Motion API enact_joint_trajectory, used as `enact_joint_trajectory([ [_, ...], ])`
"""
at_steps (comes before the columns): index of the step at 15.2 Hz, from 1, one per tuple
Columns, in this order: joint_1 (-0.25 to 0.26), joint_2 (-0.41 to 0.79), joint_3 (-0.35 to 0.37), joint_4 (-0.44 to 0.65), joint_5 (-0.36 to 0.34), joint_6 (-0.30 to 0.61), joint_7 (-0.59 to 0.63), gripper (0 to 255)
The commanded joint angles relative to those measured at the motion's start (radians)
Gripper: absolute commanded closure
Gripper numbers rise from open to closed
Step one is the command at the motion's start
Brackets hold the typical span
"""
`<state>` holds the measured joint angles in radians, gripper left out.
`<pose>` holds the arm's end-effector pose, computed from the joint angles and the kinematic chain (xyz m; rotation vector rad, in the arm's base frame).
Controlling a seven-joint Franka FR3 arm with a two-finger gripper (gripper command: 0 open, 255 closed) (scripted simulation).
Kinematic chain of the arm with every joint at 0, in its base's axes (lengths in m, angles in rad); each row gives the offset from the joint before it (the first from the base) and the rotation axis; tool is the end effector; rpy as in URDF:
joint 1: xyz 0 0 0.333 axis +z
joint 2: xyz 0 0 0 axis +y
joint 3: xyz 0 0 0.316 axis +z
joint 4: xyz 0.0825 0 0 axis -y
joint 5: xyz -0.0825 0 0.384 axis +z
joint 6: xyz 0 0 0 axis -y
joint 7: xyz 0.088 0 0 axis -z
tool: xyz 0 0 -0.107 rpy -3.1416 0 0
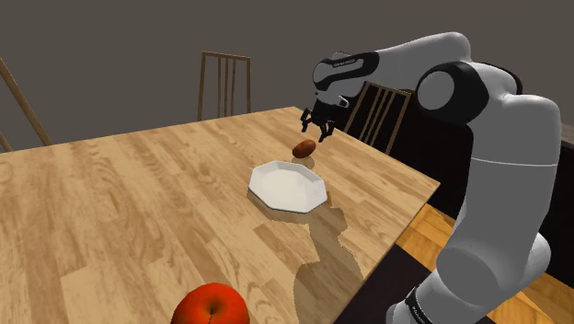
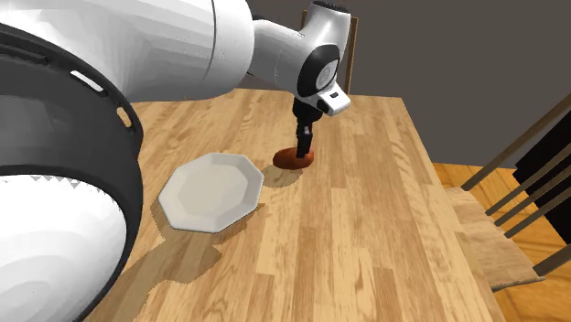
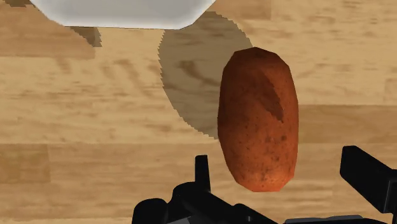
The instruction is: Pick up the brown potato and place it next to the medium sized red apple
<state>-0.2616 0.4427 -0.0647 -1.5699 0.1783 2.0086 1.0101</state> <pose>0.6495 -0.2026 0.3873 -2.3006 1.9499 0.0713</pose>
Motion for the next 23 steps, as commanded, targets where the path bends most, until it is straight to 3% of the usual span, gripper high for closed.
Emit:
enact_joint_trajectory([
  [1, -0.016, 0.04, -0.013, 0.044, 0.016, -0.001, 0.034, 0],
  [9, -0.01, 0.077, -0.007, -0.001, 0.024, 0.081, 0.028, 0],
  [16, -0.01, 0.078, -0.007, -0.001, 0.024, 0.081, 0.028, 0],
  [17, -0.01, 0.078, -0.007, -0.001, 0.024, 0.081, 0.028, 255],
  [23, -0.01, 0.078, -0.007, -0.001, 0.024, 0.081, 0.028, 255],
])
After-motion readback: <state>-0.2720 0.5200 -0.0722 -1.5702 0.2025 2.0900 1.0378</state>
